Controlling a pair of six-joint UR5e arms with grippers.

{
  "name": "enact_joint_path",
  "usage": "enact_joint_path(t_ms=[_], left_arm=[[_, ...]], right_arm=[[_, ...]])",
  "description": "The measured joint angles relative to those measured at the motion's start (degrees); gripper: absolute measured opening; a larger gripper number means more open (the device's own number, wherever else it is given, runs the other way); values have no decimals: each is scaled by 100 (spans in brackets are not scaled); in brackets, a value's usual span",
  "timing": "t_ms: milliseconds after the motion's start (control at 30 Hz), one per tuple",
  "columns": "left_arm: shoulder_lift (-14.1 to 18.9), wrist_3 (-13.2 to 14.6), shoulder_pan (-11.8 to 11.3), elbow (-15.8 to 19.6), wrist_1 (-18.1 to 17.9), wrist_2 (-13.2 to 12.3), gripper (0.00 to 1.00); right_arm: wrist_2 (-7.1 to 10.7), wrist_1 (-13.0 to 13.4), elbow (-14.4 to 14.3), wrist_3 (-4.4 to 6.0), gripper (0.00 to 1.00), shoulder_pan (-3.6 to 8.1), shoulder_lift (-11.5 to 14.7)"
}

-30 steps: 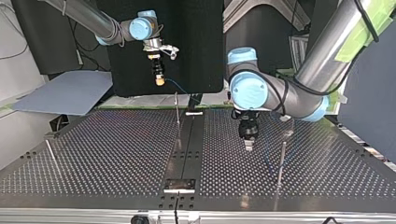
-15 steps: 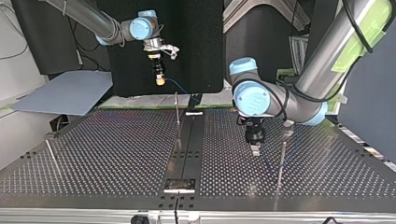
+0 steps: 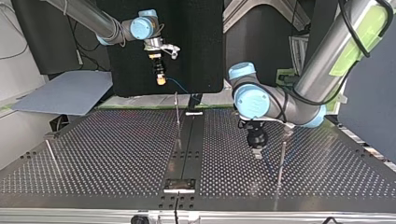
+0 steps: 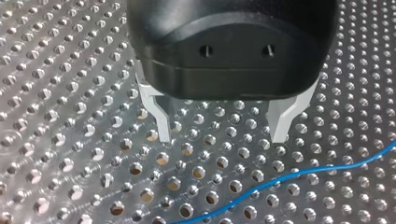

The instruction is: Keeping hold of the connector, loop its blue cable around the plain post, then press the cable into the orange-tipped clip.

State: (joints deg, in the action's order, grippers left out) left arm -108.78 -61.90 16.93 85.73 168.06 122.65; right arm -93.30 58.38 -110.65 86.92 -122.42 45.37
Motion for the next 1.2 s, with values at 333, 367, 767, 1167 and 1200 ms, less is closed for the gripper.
enact_joint_path(t_ms=[333, 367, 767, 1167, 1200], left_arm=[[-5, 488, 0, -1, -1, 275, 98], [-5, 487, -8, 0, -1, 282, 98], [-359, 309, -22, 60, 10, 131, 98], [-426, 56, -391, 151, -21, -388, 98], [-426, 53, -412, 180, -55, -395, 98]], right_arm=[[-23, -1, 0, 1, 0, -8, 1], [-24, -1, 0, 1, 0, -9, 1], [-68, -1, -1, -7, 0, -10, 3], [-88, 21, -6, -7, 0, -27, 2], [-88, 22, -6, -7, 0, -30, 2]])
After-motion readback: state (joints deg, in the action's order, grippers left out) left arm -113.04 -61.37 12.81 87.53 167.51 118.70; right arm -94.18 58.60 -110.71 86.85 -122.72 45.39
